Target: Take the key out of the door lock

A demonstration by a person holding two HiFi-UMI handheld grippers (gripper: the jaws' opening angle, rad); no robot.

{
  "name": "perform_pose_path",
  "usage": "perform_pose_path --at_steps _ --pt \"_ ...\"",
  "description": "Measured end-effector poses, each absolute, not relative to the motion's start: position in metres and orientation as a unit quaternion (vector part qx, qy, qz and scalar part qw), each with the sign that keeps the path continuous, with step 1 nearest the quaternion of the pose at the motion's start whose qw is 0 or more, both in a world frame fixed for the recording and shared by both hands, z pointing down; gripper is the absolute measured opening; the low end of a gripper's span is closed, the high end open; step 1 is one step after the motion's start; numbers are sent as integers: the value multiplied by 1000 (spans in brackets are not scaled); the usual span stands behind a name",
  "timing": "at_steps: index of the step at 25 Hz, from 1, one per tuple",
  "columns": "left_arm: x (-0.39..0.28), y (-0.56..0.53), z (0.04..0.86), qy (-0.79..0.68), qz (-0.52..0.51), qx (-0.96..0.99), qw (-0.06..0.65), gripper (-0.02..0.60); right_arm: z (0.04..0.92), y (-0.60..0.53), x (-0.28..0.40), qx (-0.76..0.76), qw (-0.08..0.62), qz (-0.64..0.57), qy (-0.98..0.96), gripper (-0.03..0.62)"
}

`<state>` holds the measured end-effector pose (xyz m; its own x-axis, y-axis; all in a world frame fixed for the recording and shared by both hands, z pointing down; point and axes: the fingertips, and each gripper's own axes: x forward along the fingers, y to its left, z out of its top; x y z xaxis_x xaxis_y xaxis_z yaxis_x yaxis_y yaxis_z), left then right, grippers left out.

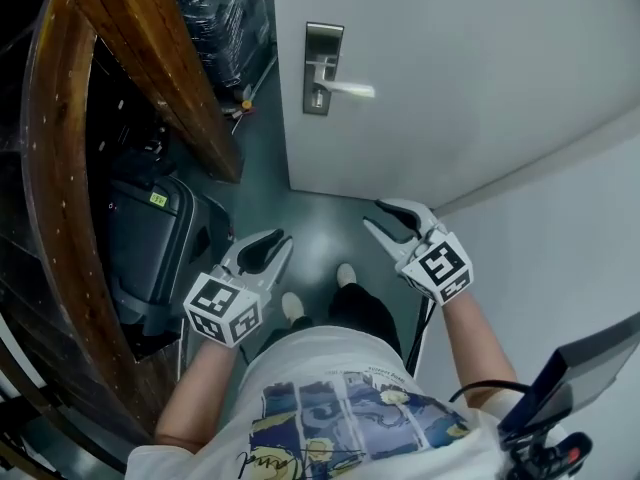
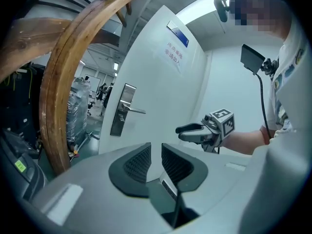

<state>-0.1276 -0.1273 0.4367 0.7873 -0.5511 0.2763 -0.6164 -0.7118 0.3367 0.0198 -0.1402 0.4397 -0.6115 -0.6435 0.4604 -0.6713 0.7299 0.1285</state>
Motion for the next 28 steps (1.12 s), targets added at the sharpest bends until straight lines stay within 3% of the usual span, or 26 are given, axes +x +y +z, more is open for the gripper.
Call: perform_pose_path --at_steps 15,28 --pt "-84 -244 462 -398 49 878 261 118 403 -350 29 263 268 -97 -922 178" --pt "-47 -299 487 -439 28 843 310 140 457 -389 8 137 314 -81 -936 187"
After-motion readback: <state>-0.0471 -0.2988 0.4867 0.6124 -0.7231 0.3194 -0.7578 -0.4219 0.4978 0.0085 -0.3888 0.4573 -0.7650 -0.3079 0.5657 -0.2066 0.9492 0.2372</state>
